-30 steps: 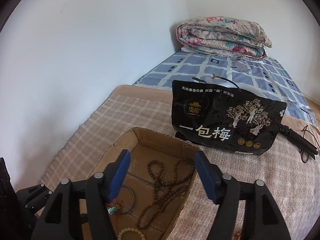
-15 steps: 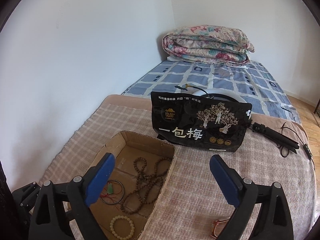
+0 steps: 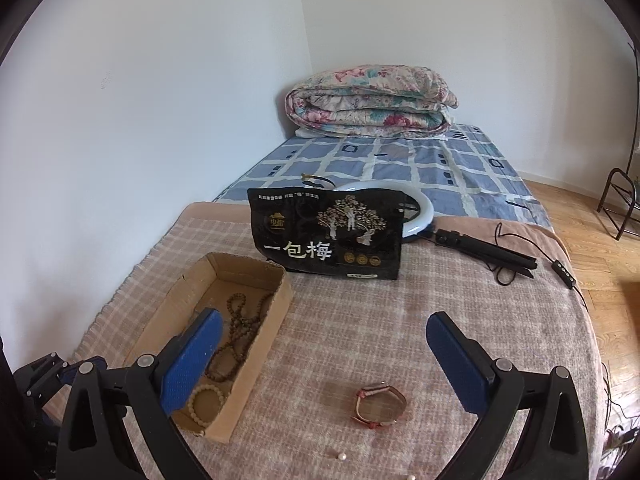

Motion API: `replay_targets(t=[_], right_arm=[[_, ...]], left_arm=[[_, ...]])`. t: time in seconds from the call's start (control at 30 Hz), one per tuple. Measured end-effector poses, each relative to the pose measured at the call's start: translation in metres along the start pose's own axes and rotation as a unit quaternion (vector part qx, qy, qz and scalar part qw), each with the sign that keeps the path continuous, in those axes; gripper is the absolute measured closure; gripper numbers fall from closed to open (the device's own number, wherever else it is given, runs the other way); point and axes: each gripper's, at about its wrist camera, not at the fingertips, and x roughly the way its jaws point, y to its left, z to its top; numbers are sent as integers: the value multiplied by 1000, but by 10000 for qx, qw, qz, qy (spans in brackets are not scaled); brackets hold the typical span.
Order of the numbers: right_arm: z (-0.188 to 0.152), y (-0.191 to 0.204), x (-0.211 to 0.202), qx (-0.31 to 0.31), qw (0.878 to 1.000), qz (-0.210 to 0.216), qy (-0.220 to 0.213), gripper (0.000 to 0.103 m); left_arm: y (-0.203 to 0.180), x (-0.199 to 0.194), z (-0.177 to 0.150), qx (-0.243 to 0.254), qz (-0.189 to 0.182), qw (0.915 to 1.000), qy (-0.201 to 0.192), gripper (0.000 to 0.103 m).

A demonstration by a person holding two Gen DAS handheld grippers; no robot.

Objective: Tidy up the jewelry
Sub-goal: 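Withdraw both tools from the box back over the blanket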

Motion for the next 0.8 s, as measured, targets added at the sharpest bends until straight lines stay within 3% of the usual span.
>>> replay_targets(t=[0.5,0.8], right_arm=[[-89,-87,-57,30,9983,-510,271,0],[-154,-92,-61,-192,9966,-591,536,0]], left_arm=[[-67,17,-10,443,-417,9980,156,48],[-102,43,-18,675,-658,9950,344,48]])
